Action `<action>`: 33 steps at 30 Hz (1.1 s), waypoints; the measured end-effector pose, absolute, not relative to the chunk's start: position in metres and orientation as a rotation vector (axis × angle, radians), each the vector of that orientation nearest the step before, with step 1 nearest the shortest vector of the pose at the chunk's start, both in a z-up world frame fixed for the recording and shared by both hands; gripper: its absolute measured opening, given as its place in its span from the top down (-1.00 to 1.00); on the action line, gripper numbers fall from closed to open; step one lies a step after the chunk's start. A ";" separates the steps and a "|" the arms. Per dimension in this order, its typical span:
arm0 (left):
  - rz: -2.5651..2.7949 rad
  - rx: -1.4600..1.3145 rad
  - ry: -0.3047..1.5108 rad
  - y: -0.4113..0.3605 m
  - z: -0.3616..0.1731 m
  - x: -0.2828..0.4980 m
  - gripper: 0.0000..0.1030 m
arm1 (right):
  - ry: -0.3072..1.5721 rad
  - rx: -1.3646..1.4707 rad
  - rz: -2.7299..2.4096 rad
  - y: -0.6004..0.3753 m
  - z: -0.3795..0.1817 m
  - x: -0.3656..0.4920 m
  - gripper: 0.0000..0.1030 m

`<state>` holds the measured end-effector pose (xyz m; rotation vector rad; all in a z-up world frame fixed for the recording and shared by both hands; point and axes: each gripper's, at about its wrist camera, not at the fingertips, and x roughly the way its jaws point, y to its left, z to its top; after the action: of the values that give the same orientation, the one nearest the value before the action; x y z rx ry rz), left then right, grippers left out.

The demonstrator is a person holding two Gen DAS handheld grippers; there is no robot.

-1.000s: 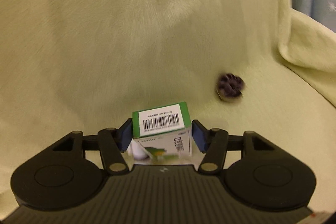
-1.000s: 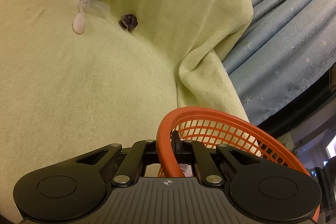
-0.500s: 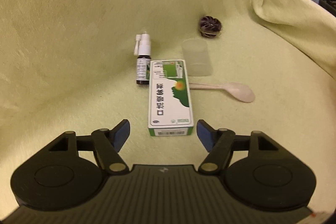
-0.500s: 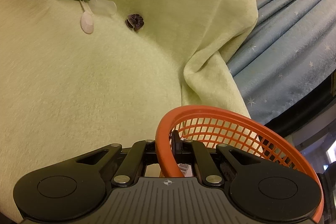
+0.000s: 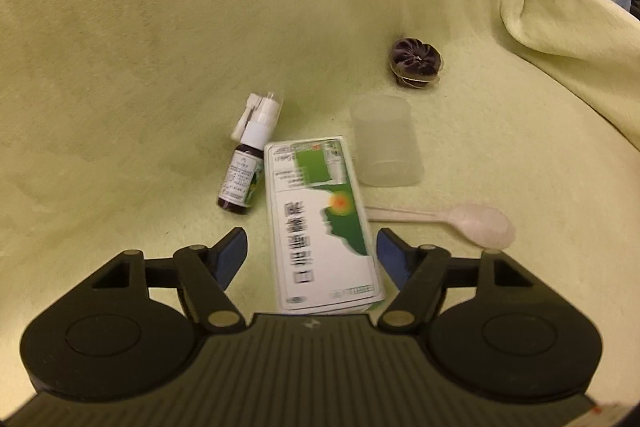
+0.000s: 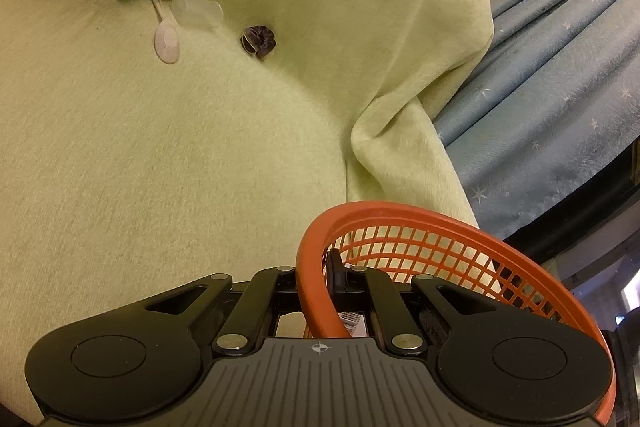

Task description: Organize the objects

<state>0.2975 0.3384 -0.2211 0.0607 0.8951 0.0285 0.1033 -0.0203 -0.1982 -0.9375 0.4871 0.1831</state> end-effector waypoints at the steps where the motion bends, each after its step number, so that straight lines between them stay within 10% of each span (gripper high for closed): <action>1: 0.024 0.057 0.895 0.338 -0.222 0.298 -0.29 | 0.488 -0.937 0.183 -0.020 -0.198 0.104 0.97; 7: 0.016 0.064 0.929 0.335 -0.234 0.300 -0.02 | 0.487 -0.943 0.187 -0.019 -0.199 0.103 0.97; 33: -0.112 0.143 0.823 0.286 -0.250 0.185 -0.01 | 0.481 -0.946 0.190 -0.020 -0.199 0.101 0.97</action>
<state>0.1854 0.2864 -0.2501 0.1425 0.8231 -0.1121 0.1010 -0.0203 -0.1992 -0.9458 0.4810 0.1902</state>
